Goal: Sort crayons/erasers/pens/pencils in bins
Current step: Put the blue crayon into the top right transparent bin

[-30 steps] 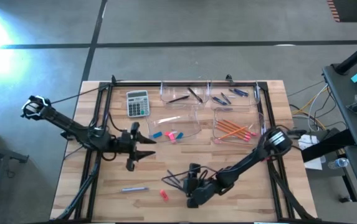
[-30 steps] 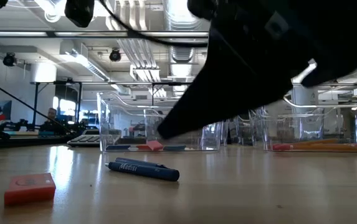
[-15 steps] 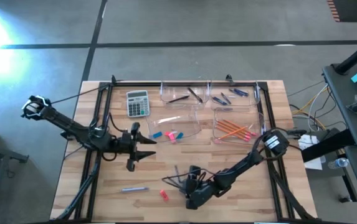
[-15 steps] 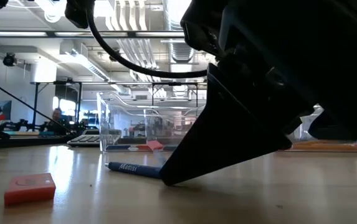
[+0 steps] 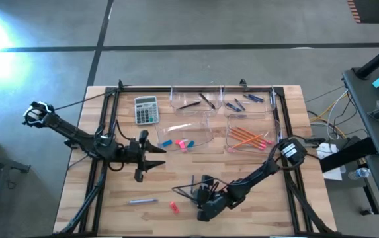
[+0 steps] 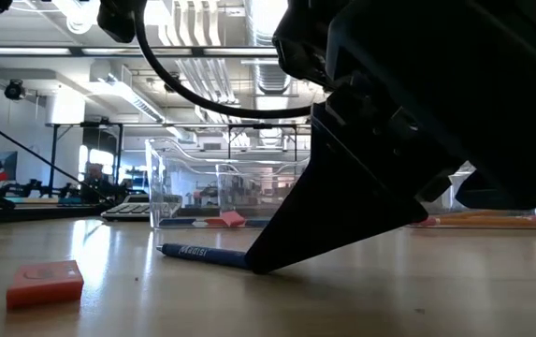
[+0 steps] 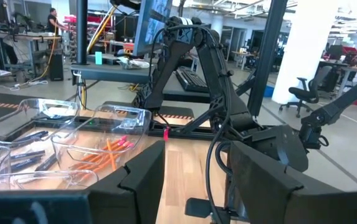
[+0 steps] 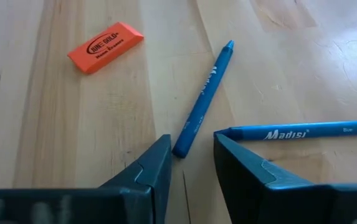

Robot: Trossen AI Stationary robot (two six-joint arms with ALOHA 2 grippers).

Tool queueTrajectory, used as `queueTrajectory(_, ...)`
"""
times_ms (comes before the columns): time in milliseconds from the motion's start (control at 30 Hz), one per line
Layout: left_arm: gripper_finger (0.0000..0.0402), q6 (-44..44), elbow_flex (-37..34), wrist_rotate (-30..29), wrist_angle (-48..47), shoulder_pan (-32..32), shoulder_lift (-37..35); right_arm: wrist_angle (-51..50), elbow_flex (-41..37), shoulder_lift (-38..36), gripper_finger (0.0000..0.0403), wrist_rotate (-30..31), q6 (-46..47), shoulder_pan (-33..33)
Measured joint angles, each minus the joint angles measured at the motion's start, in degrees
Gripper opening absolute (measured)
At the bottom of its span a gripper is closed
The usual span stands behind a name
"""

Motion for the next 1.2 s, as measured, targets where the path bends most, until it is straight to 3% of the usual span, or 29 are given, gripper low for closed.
queueTrajectory(367, 0.0169, 0.0, 0.0, 0.0, 0.0, 0.0, 0.0, 2.6, 0.1, 0.8, 0.0120, -1.0, 0.6, -0.3)
queueTrajectory(600, 0.0169, 0.0, 0.0, 0.0, 0.0, 0.0, 0.0, 4.0, 3.9, 6.1, 0.0117, -1.6, 0.9, -1.4)
queueTrajectory(1033, 0.0169, 0.0, 0.0, 0.0, 0.0, 0.0, 0.0, -3.5, 6.0, 4.8, 0.0024, -2.8, 0.1, -1.7)
queueTrajectory(1200, 0.0169, 0.0, 0.0, 0.0, -0.1, 0.0, 0.0, -5.3, 5.6, 2.2, 0.0018, -2.8, -1.9, -1.5)
